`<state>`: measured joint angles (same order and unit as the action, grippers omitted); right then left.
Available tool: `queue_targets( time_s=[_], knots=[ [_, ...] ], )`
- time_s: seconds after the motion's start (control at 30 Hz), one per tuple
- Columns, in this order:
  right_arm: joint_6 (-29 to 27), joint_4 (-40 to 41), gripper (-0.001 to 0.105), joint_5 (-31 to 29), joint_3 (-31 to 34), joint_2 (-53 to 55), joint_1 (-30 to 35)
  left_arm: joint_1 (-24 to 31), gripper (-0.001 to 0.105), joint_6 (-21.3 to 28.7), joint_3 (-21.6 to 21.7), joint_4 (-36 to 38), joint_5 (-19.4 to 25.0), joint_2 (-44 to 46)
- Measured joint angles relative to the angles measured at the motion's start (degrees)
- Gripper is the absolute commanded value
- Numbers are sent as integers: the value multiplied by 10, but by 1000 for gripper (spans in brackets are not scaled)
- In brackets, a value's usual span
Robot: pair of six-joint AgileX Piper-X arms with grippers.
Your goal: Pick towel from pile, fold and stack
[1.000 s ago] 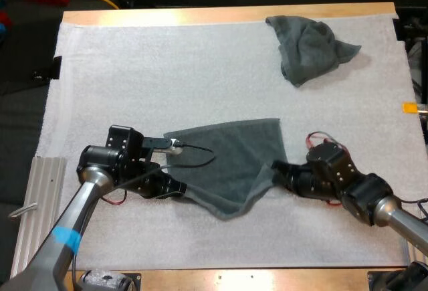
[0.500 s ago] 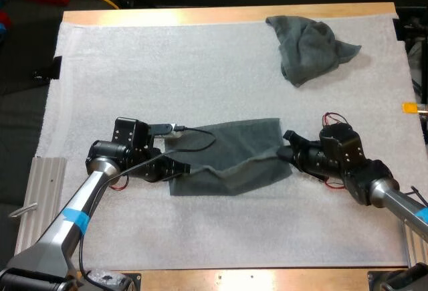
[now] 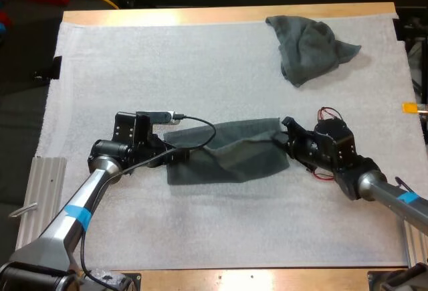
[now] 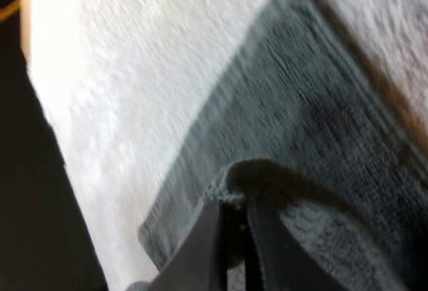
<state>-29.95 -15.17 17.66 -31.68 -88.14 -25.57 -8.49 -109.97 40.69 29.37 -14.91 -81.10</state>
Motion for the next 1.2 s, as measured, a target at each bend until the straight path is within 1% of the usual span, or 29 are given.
queue_targets(
  time_s=[0.03, 0.07, 0.17, 0.23, 0.27, 0.3, 0.33, 0.4, 0.43, 0.47, 0.5, 0.57, 0.6, 0.63, 0.7, 0.73, 0.83, 0.87, 0.97, 1.0, 1.2],
  knots=[
    [6, -9, 1, -7, 0, -7, 0, 0, 0, 0, 0, 0, 25, -4],
    [8, -10, 1, -8, 0, -10, 0, 0, 0, 0, 0, -1, 31, -4],
    [8, -10, 1, -11, 0, -15, 0, 0, 0, 0, 0, -6, 30, -4],
    [8, -12, 1, -14, 0, -15, 0, 0, 3, 0, 0, -9, 30, -4],
    [8, -18, 1, -17, 0, -15, 0, 0, 8, 0, 0, -10, 30, -4],
    [8, -27, 3, -19, 0, -15, 0, 0, 16, 0, 0, -11, 30, -4],
    [8, -36, 6, -20, 0, -15, 0, 0, 29, 0, 0, -11, 30, -4],
    [8, -52, 15, -21, 0, -15, 0, 0, 47, 0, 0, -11, 25, -4],
    [8, -67, 22, -21, 0, -15, 0, 0, 67, 0, 0, -11, 22, -4],
    [8, -78, 28, -21, 0, -15, 0, 0, 75, 0, 0, -11, 19, -4],
    [8, -92, 36, -23, 0, -15, 0, 0, 73, 0, 0, -11, 16, -4],
    [8, -122, 54, -25, 0, -15, 0, 0, 65, 0, 0, -11, 11, -4],
    [8, -154, 66, -25, 0, -15, 0, 0, 64, 0, 0, -11, -10, -4],
    [8, -165, 69, -25, 0, -15, 0, 0, 64, 0, 0, -11, -18, -4],
    [5, -183, 70, -24, 0, -15, 0, 0, 64, 0, 0, -11, -38, -4],
    [-6, -186, 70, -14, 0, -15, 0, 0, 65, 0, 0, -10, -48, -4],
    [-33, -186, 70, 13, 0, -15, 0, 0, 65, 7, 0, 5, -49, 11],
    [-39, -186, 70, 29, 0, -15, 0, 0, 65, 15, 0, 13, -50, 31],
    [-45, -177, 70, 40, 0, -11, 0, 0, 65, 25, 0, 25, -51, 66],
    [-61, -157, 70, 41, 0, 0, 0, 0, 65, 32, 0, 38, -51, 95],
    [-127, -45, 70, 43, 0, 61, 0, 0, 65, 34, 0, 77, -56, 176]
  ],
)
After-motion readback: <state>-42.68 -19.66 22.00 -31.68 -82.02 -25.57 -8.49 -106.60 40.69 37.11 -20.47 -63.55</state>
